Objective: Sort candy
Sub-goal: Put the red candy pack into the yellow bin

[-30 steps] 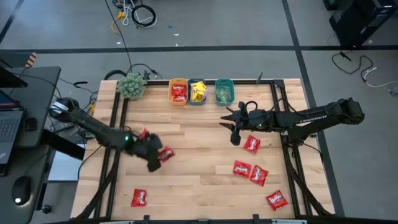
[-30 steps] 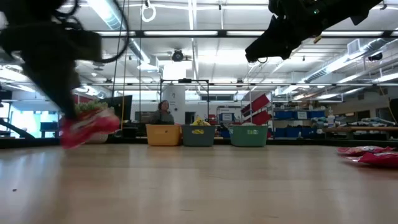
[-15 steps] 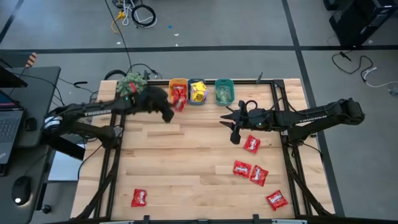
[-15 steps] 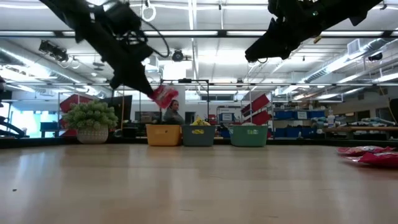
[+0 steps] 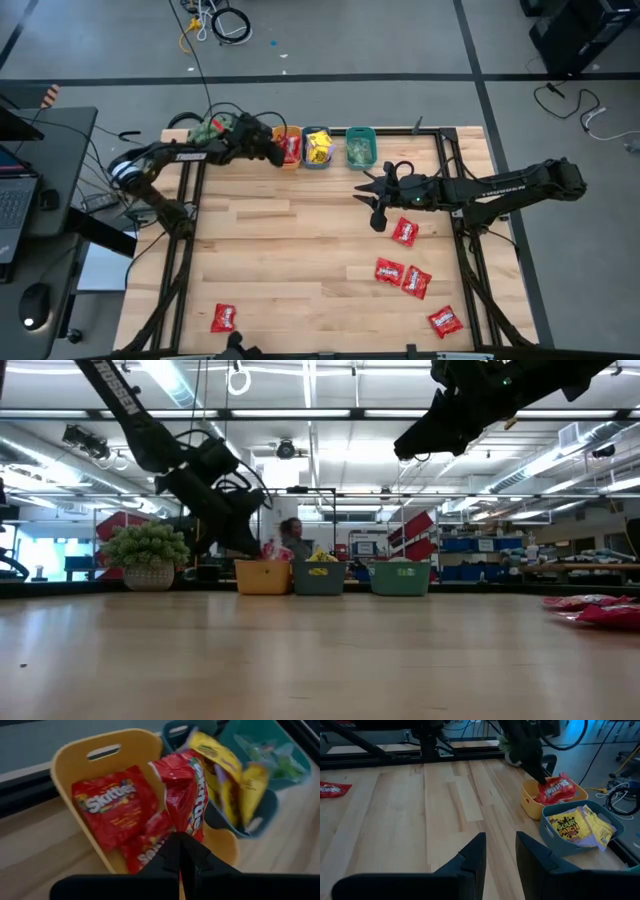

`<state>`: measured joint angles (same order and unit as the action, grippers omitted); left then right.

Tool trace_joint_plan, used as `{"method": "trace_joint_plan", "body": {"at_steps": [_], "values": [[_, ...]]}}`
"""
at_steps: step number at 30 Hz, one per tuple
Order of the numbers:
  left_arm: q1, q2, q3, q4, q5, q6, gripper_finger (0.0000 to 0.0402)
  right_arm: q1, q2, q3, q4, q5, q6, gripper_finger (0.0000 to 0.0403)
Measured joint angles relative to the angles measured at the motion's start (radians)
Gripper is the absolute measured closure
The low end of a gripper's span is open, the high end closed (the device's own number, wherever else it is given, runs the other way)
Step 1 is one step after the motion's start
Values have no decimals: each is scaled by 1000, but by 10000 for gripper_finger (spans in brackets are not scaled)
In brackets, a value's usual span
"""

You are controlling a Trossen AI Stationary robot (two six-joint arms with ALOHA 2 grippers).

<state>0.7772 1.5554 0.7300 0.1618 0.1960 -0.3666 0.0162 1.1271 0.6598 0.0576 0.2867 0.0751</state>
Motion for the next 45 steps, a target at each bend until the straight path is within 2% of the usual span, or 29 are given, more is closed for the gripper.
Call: {"method": "trace_joint_plan", "body": {"at_steps": [6,9,16,20,23,30,36,39,42,45], "values": [[13,26,0,25,0,41,383,0,0,0,-8,0,0,312],[11,5,0,26,-1,94,358,0,0,0,-8,0,0,311],[14,-29,0,27,-12,107,287,0,0,0,-8,0,1,311],[15,-60,0,11,1,241,272,0,0,0,-8,0,1,309],[-14,-93,2,7,2,315,288,0,0,0,-8,0,0,309],[-73,-43,2,11,50,338,392,0,0,0,2,6,-8,319],[-72,35,52,24,38,339,399,0,0,0,20,7,-20,335],[-73,93,113,-29,35,359,400,-1,0,0,23,8,-29,345],[-72,155,187,-121,-12,392,400,-5,0,0,22,8,-30,354],[-72,212,247,-195,-101,415,400,-6,0,0,16,8,-30,360]]}}
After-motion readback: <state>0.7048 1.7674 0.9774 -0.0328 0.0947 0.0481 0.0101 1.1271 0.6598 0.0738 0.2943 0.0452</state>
